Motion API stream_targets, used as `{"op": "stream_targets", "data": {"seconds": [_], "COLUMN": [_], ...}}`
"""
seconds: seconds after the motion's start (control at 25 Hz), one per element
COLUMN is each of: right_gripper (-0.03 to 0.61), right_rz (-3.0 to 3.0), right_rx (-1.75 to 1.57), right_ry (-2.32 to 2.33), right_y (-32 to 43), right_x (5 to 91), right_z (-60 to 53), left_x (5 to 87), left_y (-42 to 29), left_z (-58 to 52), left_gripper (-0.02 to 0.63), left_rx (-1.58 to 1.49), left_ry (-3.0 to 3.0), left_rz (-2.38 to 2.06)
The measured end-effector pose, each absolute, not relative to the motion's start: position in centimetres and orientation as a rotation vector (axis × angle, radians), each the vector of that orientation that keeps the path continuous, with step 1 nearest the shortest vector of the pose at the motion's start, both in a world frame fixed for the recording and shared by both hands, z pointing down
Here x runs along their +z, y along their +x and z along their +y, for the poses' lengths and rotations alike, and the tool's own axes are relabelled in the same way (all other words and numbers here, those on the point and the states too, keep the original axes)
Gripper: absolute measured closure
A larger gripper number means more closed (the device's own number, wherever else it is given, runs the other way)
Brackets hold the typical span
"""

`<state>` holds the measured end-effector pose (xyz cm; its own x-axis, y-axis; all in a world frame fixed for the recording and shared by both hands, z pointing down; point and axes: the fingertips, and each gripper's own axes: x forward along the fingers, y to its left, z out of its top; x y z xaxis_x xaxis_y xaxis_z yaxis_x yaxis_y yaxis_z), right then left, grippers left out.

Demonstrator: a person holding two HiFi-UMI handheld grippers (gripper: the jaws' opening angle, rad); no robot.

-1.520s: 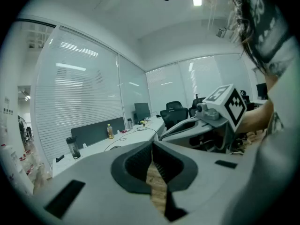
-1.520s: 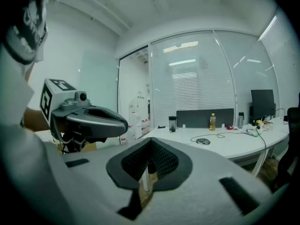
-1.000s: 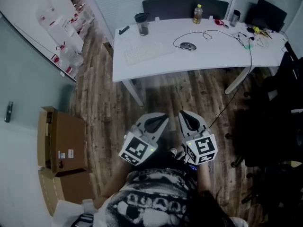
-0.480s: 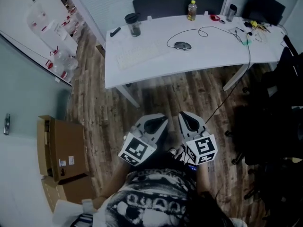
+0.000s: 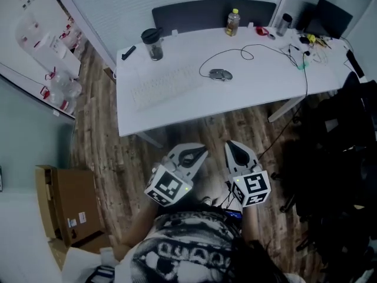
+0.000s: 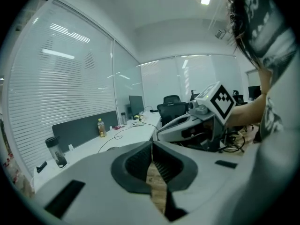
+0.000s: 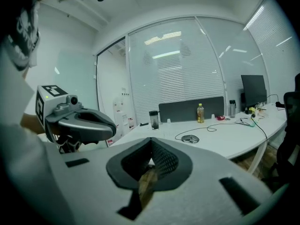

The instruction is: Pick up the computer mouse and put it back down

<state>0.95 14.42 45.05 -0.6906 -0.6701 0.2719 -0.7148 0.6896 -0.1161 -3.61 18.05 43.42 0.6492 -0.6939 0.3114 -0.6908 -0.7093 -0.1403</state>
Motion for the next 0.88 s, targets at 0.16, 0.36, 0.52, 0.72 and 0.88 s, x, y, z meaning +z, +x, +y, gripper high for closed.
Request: {"op": "stream_targets", "data": {"seconds": [0.16, 0.36, 0.52, 0.72, 0.88], "right_gripper": [0.581, 0.581, 0.581, 0.581, 0.581], "right_rz": [-2.669, -2.646, -2.631, -2.603, -2.587], "right_rx": [0.319, 0.317, 0.313, 0.316, 0.321], "right_ry": [1.116, 1.112, 1.109, 1.140, 1.185], "right_y": [-1.8, -5.1, -7.4, -8.6, -9.0], "right_x": [44.9, 45.1, 45.2, 45.5, 45.7], "right_z": [10.2, 6.1, 3.9, 1.7, 0.6], "left_x": [43.1, 42.8, 43.3, 43.4, 43.7], "left_y": [-6.5, -9.6, -11.7, -13.3, -14.5], "left_z": [13.0, 8.5, 5.9, 3.7, 2.1], "left_gripper": [0.609, 0.609, 0.609, 0.609, 0.609], "left_rx": [-0.526, -0.497, -0.491, -0.464, -0.453], "left_ry": [-2.851, -2.869, -2.889, -2.909, -2.918], "left_rz": [1.200, 1.192, 1.203, 1.179, 1.159]}}
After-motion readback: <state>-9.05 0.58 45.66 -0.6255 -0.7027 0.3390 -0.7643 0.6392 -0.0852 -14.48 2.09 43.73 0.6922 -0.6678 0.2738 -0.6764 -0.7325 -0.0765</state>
